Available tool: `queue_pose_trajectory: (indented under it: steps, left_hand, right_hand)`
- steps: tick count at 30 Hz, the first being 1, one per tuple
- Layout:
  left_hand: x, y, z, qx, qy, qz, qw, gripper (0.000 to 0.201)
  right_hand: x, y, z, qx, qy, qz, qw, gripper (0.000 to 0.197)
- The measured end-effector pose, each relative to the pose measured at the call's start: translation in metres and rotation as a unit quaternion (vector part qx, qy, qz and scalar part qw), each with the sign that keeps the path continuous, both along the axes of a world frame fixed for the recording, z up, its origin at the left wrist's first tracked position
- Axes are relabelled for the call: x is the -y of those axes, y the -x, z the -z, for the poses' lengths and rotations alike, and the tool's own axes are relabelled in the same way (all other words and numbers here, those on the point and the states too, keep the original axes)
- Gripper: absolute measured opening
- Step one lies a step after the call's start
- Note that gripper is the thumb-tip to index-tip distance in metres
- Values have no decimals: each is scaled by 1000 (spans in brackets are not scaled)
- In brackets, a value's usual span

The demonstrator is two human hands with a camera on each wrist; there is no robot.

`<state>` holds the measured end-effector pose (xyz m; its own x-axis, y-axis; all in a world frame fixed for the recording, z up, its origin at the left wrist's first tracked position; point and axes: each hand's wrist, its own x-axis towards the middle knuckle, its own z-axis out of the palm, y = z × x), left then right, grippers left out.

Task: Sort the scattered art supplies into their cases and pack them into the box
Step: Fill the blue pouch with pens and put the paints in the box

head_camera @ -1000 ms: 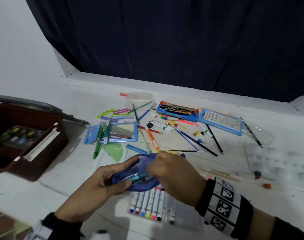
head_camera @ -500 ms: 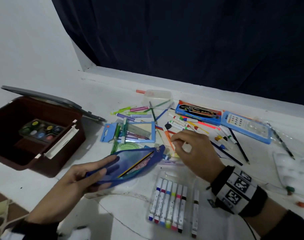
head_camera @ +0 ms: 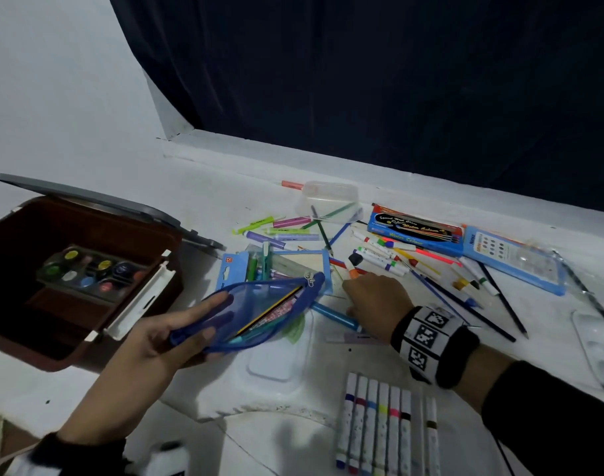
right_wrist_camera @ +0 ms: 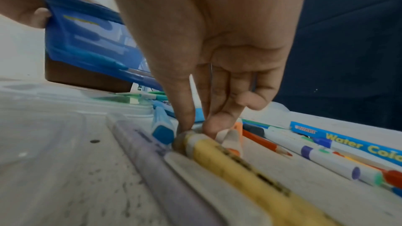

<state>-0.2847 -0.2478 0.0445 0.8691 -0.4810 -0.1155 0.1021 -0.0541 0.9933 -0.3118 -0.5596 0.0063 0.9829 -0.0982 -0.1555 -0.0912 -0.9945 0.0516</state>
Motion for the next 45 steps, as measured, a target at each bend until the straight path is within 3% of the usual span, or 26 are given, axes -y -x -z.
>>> queue_pose_trajectory:
  steps: [2,5,8,11,13,16,18,21,26,28,29,32,37,42,45]
  left_hand:
    - [1,-5,1,-1,15,-19,1000,41]
    - [2,-10,3,2,28,-22,999,42]
    - [2,-15,5,-10,37,-16,999,42]
    - [3,-17,3,-17,32,12,999,43]
    - [4,-19,2,-14,17,46,999,45]
    - [6,-20,0,-5,-10,92,996,48]
    - [7,-19,-2,-11,-17,123,992,50]
    - [5,-16,-1,-51,-11,151,987,51]
    - [-12,-16,8,-74,-17,134,988,49]
    - [-21,-16,10,-83,-16,121,989,48]
    - [-25,-16,11,-85,-21,115,989,47]
    - [-33,-14,13,-71,-53,105,990,42]
    - [-42,-7,15,-54,-95,108,988,34]
    - [-51,-5,14,-46,-104,115,987,33]
    - [-51,-7,17,-44,-108,112,987,33]
  right_hand:
    - [1,-4,0,-3,-28,44,999,10]
    - [7,-4,-8,26,-143,142,979,9]
    - [10,5,-24,156,-261,200,932,5]
    - [1,13,-41,313,-338,127,878,17]
    - [-12,17,-50,352,-306,8,885,20]
    - [-33,24,-58,329,-157,-159,918,35]
    - [-49,28,-55,298,-88,-224,924,38]
    - [-72,31,-43,250,-124,-267,923,27]
    - [-68,27,-39,295,-325,-169,883,15]
    - [-59,20,-35,320,-353,-123,870,13]
    - [-54,15,-31,301,-353,-108,879,14]
    - [-46,1,-11,183,-321,-100,924,19]
    - [-50,-22,-4,12,-257,-115,959,33]
    - [-64,-37,1,-47,-104,-110,987,55]
    - [-76,-39,6,-34,-39,-107,993,58]
